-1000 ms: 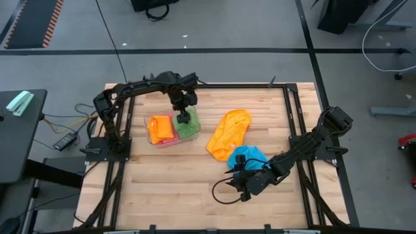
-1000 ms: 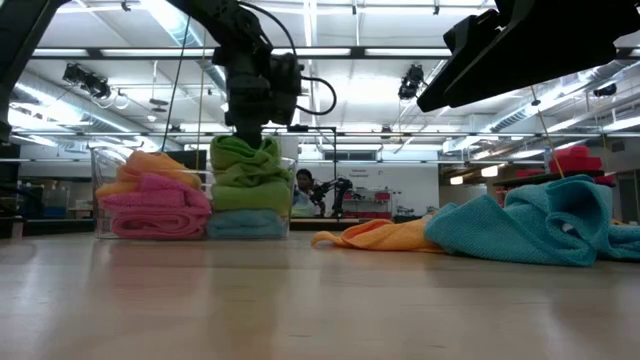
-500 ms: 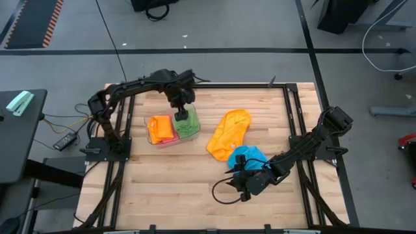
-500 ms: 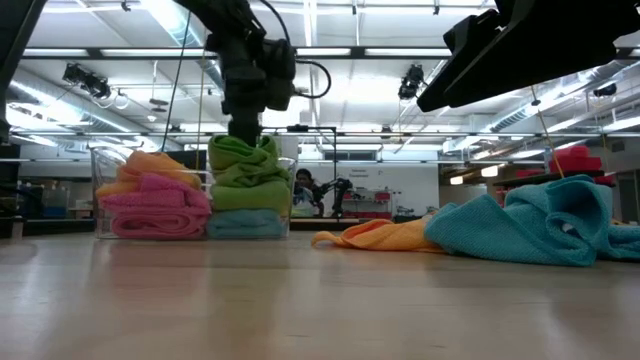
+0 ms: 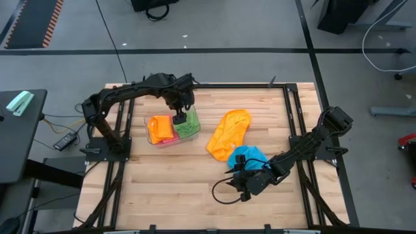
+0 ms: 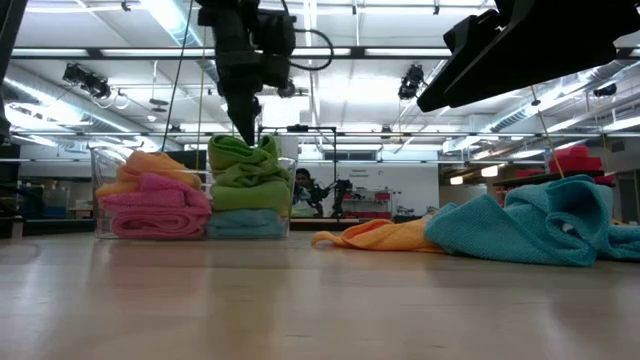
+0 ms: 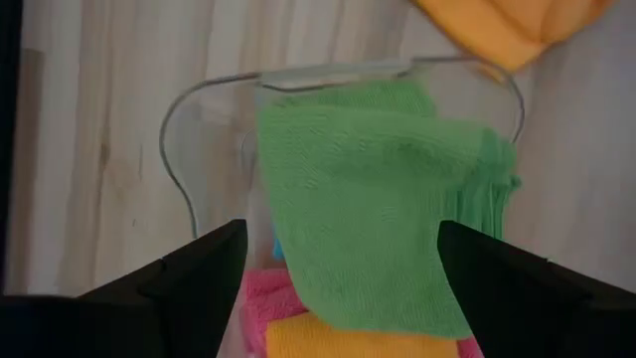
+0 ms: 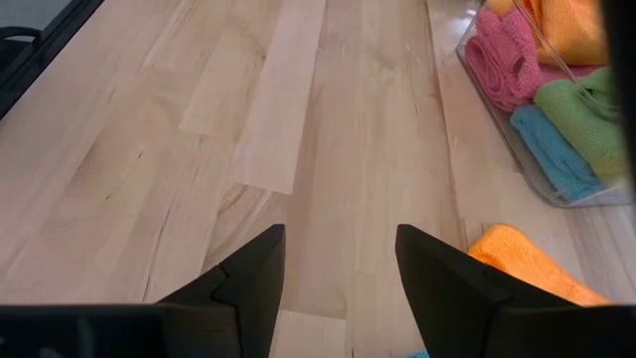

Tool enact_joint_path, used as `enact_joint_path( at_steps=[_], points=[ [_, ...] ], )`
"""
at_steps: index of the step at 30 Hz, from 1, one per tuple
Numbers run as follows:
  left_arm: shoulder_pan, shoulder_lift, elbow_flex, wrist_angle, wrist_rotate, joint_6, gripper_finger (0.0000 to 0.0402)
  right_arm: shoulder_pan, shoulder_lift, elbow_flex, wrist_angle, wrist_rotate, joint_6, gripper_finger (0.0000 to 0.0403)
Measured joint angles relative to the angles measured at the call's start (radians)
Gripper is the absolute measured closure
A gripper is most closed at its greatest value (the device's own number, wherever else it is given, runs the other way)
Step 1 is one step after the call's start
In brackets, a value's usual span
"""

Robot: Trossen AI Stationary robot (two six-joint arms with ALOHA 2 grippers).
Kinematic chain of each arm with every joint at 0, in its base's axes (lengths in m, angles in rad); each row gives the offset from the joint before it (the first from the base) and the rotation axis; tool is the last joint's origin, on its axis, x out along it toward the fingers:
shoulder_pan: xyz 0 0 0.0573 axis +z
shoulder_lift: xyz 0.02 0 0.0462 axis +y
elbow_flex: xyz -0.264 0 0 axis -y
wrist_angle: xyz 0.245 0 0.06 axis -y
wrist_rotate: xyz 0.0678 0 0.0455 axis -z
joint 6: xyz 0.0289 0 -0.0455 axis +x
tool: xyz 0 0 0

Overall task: Fold microfiber towels
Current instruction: Put the green microfiber towel into the transparent bin

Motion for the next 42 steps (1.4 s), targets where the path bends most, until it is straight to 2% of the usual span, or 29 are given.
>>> enact_joint_path(
  at_steps=[5, 8, 15, 23, 29, 37, 42],
  points=[
    [-0.095, 0.0, 0.0, -0.028, -0.169, 0.079, 0.0081, 0.0, 0.0, 0.0, 0.0, 0.0, 0.002, 0.0201],
    [-0.149, 0.0, 0.0, -0.015, -0.211, 0.101, 0.0093, 0.0, 0.0, 0.0, 0.0, 0.0, 0.003, 0.0201],
    [-0.22, 0.0, 0.0, -0.007, -0.214, 0.162, 0.0119, 0.0, 0.0, 0.0, 0.0, 0.0, 0.001, 0.0201],
    [-0.206, 0.022, -0.004, 0.015, -0.213, 0.158, 0.016, 0.0, 0.0, 0.0, 0.0, 0.0, 0.003, 0.0201],
    [-0.196, 0.057, -0.062, 0.108, -0.198, 0.141, 0.0188, 0.0, 0.0, 0.0, -0.003, 0.0, 0.008, 0.0201],
    [-0.196, 0.075, -0.075, 0.093, -0.196, 0.153, 0.0212, 0.0, 0.0, 0.0, -0.002, 0.0, 0.004, 0.0201],
    [-0.197, 0.059, -0.034, 0.028, -0.196, 0.115, 0.0222, 0.0, 0.0, 0.0, -0.002, 0.0, 0.007, 0.0201]
  ],
)
